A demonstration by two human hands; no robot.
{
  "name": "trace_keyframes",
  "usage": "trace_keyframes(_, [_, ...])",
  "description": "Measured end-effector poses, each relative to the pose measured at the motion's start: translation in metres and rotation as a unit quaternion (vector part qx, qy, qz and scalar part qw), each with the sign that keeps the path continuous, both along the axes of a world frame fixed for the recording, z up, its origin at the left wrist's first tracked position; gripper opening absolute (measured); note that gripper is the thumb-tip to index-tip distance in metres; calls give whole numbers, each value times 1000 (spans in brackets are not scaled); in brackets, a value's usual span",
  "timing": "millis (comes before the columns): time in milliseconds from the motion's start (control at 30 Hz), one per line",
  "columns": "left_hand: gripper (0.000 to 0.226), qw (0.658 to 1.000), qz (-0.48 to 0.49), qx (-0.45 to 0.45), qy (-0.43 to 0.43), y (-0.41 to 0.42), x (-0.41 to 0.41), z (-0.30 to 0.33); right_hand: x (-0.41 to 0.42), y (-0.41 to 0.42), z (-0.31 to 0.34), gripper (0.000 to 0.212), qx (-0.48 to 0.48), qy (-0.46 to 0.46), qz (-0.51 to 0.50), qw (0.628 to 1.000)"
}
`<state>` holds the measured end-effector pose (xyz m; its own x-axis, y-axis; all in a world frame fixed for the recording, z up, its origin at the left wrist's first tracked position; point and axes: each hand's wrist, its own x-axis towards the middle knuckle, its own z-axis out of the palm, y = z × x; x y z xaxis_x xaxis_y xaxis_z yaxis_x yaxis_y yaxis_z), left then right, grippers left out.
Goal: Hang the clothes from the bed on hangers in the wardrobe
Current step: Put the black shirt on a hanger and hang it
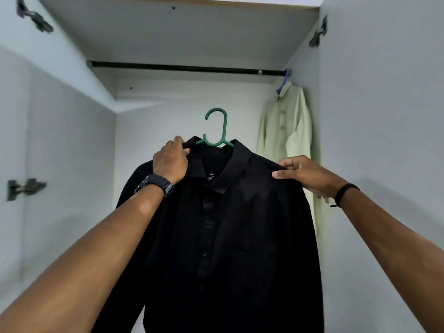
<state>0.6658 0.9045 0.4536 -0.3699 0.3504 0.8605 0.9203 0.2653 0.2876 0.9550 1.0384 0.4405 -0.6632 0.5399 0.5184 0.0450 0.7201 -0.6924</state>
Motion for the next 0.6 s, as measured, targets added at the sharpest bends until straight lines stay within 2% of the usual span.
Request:
trace_keyframes(133, [24,999,-9,31,10,52,5,32,-6,34,27,20,60,118,-55,990])
trace_keyframes(267, [24,992,-71,98,-38,113,1,64,-16,81,56,31,125,225,-106,961])
trace_keyframes(367, [25,985,-90,142,-37,162,7,85,-20,118,85,30,165,261,-166,936])
trace_keyframes(467, [33,976,-97,196,-13,216,10,97,-36,149,118,33,207,258,-224,917])
trace_keyframes(600, [46,949,-212,230,-31,289,12,96,-73,189,148,39,260,258,-291,884])
